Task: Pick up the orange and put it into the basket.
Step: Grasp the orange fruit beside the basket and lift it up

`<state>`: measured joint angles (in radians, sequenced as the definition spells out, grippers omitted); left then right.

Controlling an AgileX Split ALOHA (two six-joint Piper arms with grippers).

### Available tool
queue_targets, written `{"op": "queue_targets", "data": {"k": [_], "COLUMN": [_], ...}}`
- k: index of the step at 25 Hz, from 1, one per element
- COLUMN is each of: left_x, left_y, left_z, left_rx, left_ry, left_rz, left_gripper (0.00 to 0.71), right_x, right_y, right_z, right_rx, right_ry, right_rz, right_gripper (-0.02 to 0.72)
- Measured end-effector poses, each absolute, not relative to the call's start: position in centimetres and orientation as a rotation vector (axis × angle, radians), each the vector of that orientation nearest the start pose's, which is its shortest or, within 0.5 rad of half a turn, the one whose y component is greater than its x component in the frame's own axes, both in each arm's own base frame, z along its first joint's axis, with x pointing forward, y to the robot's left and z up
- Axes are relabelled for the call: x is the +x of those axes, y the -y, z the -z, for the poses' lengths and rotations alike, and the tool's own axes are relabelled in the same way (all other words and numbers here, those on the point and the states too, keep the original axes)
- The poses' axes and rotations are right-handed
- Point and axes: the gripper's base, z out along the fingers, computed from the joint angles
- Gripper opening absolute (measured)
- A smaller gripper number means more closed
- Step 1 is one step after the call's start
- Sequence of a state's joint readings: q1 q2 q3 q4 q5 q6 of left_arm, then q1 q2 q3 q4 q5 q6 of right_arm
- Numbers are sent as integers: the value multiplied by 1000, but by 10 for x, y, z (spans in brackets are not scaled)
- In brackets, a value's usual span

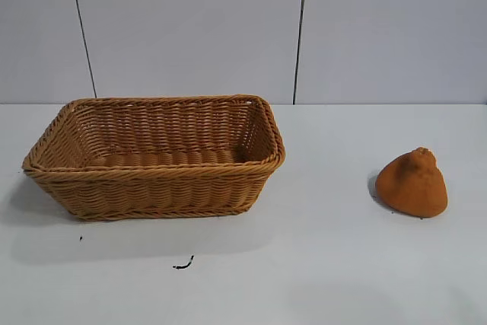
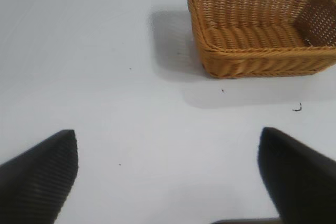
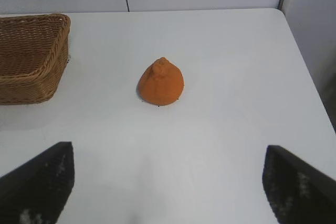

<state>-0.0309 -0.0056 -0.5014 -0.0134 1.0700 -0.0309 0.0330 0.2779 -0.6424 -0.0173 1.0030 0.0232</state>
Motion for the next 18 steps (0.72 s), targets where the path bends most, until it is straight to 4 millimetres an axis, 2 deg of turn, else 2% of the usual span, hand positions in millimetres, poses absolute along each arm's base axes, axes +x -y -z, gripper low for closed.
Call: {"op": "queue_targets", "data": {"k": [2, 3, 4, 5, 6, 10, 14, 18], "left_x": [-6, -6, -6, -6, -6, -6, -6, -6], "left_y": [1, 1, 1, 1, 1, 1, 1, 1], "left_z": [-277, -277, -277, -277, -277, -277, -277, -277], "left_rx": [1, 1, 1, 1, 1, 1, 1, 1], "left_ry": [-2047, -2047, -2047, -2047, -2047, -2047, -2047, -2047], "left_rz": [55, 55, 55, 55, 55, 55, 55, 55], "left_gripper": [666, 666, 666, 666, 666, 666, 666, 666], "right_x": [56, 56, 66, 80, 106, 168, 236, 296], "right_y": [-1, -1, -1, -2, -4, -6, -10, -15], "right_z": [-334, -334, -342, -346, -357, -364, -355, -334], "right_rx": [-12, -12, -12, -12, -11, -12, -2, 19], "right_ry": [-2179, -2179, -2197, -2235, -2284, -2407, -2527, -2628], "right_rz": [-15, -15, -19, -23, -29, -26, -57, -114], "right_gripper": [673, 673, 673, 673, 673, 673, 673, 673]}}
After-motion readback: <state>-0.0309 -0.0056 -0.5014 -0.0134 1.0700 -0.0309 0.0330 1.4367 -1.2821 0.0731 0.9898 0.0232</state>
